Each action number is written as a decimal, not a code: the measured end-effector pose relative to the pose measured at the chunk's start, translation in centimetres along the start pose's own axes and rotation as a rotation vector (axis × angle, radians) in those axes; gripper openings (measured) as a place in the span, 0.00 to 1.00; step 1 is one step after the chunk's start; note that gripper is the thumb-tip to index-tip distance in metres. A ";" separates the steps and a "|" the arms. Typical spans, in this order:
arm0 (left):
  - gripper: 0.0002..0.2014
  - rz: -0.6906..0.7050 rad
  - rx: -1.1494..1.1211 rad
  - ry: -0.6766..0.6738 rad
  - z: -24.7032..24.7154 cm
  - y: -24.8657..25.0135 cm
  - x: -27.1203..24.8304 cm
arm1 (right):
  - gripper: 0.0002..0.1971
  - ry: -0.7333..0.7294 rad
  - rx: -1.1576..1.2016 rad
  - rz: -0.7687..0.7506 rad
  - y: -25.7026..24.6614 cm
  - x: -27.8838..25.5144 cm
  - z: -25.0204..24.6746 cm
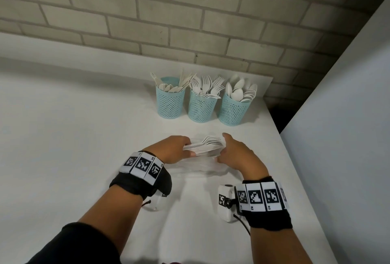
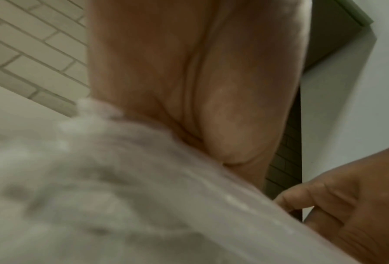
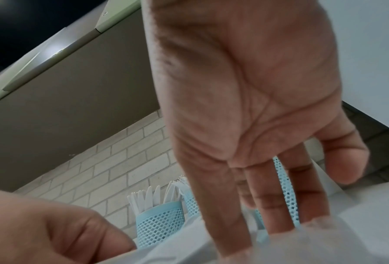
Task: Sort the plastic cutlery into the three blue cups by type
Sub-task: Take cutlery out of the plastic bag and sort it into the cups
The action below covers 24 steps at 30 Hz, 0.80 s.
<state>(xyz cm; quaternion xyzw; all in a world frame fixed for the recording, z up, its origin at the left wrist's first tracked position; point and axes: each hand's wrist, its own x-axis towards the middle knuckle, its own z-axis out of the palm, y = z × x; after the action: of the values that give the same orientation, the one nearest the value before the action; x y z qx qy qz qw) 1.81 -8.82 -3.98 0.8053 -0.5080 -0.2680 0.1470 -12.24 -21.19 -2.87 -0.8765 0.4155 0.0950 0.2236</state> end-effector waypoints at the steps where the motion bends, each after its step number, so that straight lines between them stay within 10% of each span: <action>1: 0.10 -0.003 -0.019 0.004 0.1 -0.1 0.1 | 0.36 0.001 -0.014 0.003 0.0 -0.1 0.0; 15: 0.09 -0.061 -0.212 -0.006 0.6 -0.7 0.1 | 0.27 -0.035 -0.057 -0.059 0.7 -0.1 0.5; 24: 0.02 -0.113 -0.801 0.074 -0.5 0.2 -0.5 | 0.38 0.073 0.481 -0.166 -1.0 -0.4 -1.8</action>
<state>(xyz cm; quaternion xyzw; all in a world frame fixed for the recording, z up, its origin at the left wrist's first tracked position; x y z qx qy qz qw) 1.80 -8.42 -3.34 0.7201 -0.3130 -0.4231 0.4523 -11.80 -21.24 -0.80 -0.8320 0.3604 -0.0569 0.4178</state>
